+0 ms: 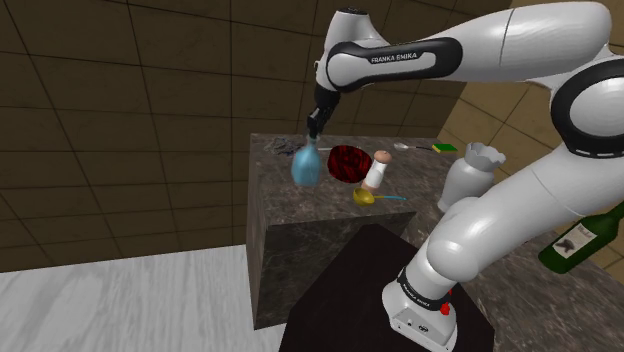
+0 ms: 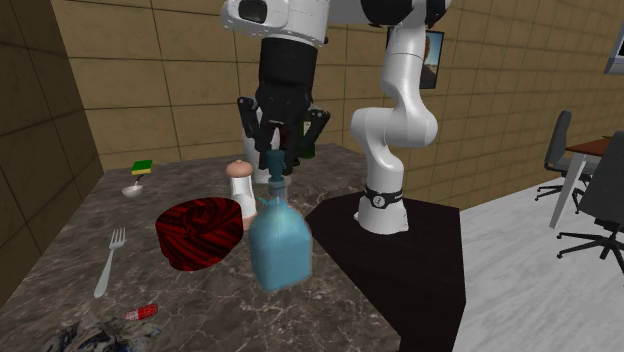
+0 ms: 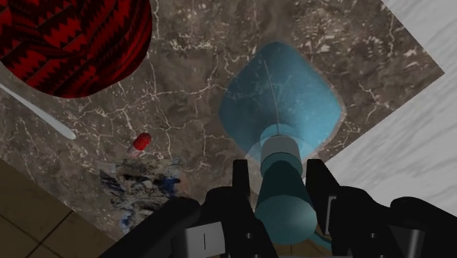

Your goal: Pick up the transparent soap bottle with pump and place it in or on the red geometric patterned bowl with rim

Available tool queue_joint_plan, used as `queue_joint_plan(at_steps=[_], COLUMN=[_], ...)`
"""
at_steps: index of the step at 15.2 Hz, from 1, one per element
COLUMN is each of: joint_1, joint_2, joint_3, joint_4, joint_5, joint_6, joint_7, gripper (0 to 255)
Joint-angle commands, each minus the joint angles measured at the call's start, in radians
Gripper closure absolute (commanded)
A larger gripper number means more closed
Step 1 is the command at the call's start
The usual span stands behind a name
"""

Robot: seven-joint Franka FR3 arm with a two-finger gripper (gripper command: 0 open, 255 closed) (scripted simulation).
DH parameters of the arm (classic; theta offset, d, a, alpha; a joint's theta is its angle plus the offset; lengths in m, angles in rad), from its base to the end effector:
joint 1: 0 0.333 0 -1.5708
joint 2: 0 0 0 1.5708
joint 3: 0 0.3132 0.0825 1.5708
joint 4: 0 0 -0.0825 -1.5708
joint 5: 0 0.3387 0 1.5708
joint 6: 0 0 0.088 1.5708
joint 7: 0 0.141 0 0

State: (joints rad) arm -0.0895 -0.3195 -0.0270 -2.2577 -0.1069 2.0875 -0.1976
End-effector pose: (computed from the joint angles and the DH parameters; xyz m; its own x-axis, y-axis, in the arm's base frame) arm 0.4299 -0.0595 0.4856 0.9830 0.1338 0.1257 0.1191 -0.9858 0.1181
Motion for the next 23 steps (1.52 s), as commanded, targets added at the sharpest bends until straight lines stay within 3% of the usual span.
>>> queue_joint_plan(at_steps=[1, 20, 23], joint_1=[0.000, 0.003, -0.021], joint_2=[-0.006, -0.006, -0.006], joint_3=[0.000, 0.004, -0.043], joint_4=[0.024, 0.272, 0.308], joint_5=[0.002, 0.011, 0.008], joint_6=[-0.029, -0.278, -0.306], joint_7=[-0.003, -0.024, -0.096], gripper=[255, 255, 255])
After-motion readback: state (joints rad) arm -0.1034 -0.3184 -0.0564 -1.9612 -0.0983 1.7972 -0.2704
